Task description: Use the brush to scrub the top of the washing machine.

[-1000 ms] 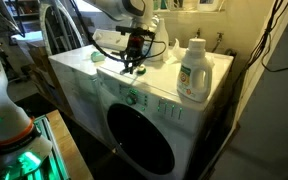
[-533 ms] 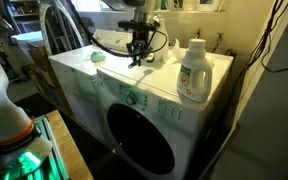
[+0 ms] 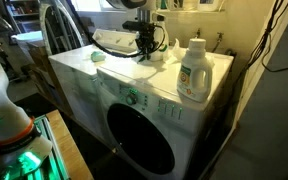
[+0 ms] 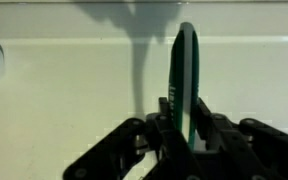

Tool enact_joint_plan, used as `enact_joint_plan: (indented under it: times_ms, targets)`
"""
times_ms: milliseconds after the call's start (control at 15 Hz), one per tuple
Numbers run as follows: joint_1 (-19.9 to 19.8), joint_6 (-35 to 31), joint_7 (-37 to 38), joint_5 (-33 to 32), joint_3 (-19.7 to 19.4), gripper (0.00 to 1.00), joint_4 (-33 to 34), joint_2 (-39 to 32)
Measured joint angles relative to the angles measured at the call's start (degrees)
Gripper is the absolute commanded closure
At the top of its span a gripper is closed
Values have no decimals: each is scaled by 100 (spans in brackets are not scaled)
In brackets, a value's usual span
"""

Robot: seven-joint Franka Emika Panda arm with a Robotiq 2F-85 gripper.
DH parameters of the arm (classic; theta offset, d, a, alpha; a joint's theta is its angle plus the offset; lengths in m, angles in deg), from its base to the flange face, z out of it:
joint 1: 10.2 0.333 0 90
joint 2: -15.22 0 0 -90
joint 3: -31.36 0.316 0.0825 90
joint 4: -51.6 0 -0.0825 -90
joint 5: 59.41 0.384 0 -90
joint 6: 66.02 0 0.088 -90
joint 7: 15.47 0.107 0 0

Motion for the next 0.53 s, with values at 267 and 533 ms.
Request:
enact_joint_plan:
  times_ms: [267, 533]
  targets:
    - [72, -603, 474, 77, 41, 93, 10, -325]
    - [185, -896, 760, 77, 140, 93, 49, -676]
